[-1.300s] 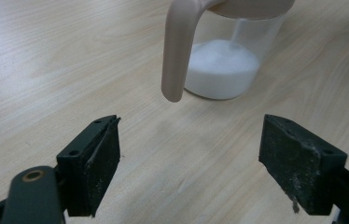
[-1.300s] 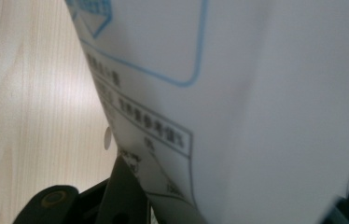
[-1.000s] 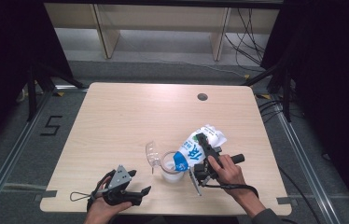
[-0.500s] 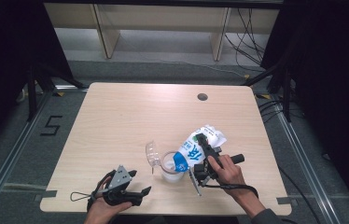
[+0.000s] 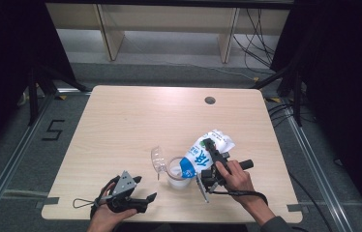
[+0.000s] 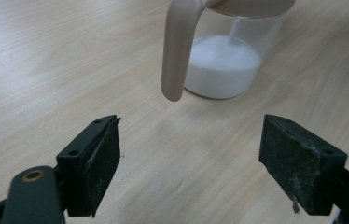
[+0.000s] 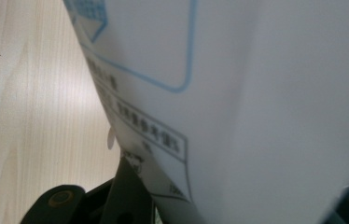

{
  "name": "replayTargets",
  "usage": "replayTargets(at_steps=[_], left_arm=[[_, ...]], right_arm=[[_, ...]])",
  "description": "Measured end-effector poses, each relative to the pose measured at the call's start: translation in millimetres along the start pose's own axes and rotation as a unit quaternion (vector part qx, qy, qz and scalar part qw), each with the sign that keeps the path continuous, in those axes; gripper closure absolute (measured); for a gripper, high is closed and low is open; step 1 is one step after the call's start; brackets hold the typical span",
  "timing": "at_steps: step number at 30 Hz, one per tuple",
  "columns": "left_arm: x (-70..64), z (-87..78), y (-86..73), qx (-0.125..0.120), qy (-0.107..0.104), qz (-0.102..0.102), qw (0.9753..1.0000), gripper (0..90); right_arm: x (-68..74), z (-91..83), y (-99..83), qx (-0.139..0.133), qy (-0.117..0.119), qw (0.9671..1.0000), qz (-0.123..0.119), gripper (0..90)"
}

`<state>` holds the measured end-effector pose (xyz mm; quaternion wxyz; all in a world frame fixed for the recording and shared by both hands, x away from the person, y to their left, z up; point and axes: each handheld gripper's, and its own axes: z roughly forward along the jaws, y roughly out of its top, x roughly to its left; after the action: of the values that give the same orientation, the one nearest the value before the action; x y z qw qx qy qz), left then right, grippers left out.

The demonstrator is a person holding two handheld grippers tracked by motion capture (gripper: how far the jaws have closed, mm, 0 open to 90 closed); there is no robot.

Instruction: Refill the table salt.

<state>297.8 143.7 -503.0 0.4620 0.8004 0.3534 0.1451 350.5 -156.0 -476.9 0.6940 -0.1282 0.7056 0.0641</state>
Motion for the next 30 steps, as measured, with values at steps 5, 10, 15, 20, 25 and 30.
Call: replayTargets(at_steps=[5,10,15,20,25,30], left_arm=[[-0.1,0.0,-0.1,0.0,-0.001,0.0,1.0,20.0],[0.0,-0.1,0.0,0.0,-0.001,0.0,1.0,19.9],[0.0,-0.1,-0.1,0.0,-0.001,0.0,1.0,20.0],[0.1,-0.1,-0.1,0.0,-0.001,-0.001,1.0,20.0],[0.3,-0.1,0.0,0.0,-0.001,0.001,1.0,20.0],[0.2,-0.4,0.0,0.0,0.0,0.0,1.0,20.0]], right_arm=[[-3.2,2.1,0.9,-0.02,-0.01,0.9995,-0.023,70.2],[-0.2,0.2,0.2,-0.001,0.001,1.0,0.001,70.4],[1.3,-0.3,0.2,0.003,0.0,0.9999,0.01,70.6],[0.6,-0.1,0.0,0.001,-0.001,1.0,0.005,70.8],[-1.6,0.5,0.1,-0.003,0.0,1.0,-0.006,71.2],[0.4,-0.1,0.1,0.001,0.001,1.0,0.005,71.4]])
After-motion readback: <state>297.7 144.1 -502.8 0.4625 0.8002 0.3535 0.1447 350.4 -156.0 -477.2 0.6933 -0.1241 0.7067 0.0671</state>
